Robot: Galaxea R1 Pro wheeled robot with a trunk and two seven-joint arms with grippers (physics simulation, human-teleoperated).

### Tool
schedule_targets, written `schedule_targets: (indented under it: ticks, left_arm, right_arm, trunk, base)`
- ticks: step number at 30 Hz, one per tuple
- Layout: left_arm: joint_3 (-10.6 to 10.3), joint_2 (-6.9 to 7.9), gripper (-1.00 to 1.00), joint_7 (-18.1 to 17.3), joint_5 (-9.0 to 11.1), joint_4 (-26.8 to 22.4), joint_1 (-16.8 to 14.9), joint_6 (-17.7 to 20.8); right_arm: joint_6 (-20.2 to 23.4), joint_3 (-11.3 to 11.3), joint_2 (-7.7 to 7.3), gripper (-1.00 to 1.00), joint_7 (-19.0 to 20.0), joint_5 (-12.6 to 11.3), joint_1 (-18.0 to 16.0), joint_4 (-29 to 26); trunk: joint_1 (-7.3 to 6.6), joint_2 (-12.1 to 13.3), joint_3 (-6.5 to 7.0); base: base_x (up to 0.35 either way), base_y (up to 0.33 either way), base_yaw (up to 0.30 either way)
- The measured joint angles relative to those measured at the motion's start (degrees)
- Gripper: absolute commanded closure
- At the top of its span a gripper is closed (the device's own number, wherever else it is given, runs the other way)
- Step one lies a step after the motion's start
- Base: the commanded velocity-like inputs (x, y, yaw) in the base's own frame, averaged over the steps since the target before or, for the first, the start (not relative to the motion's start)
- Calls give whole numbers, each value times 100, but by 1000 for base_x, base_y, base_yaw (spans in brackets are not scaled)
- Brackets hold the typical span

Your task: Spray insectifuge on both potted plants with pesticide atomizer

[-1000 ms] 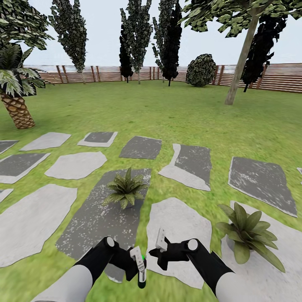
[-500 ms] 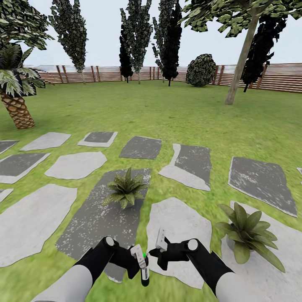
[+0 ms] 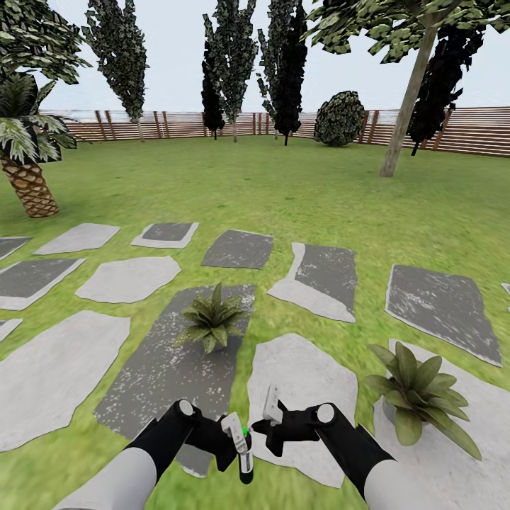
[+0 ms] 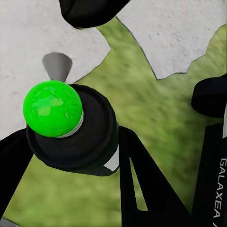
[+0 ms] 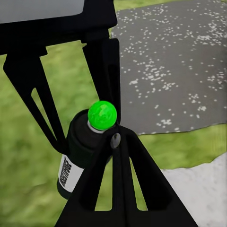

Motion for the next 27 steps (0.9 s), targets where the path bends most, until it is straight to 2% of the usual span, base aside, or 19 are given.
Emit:
schedule_targets:
  ticks: [21, 24, 27]
  left_arm:
    - [6, -36, 100, 1, 16, 0, 2, -6]
    - [4, -37, 100, -6, 267, 0, 2, -7]
    - [-1, -30, 100, -9, 369, 0, 2, -9]
  right_arm:
    - [0, 0, 0, 100, 0, 9, 0, 7]
    - [0, 0, 0, 100, 0, 9, 0, 7]
    - [0, 0, 0, 100, 0, 7, 0, 7]
  trunk:
    - [0, 0, 0]
    - [0, 0, 0]
    - [0, 0, 0]
  base:
    - [0, 0, 0]
    - [0, 0, 0]
    - [0, 0, 0]
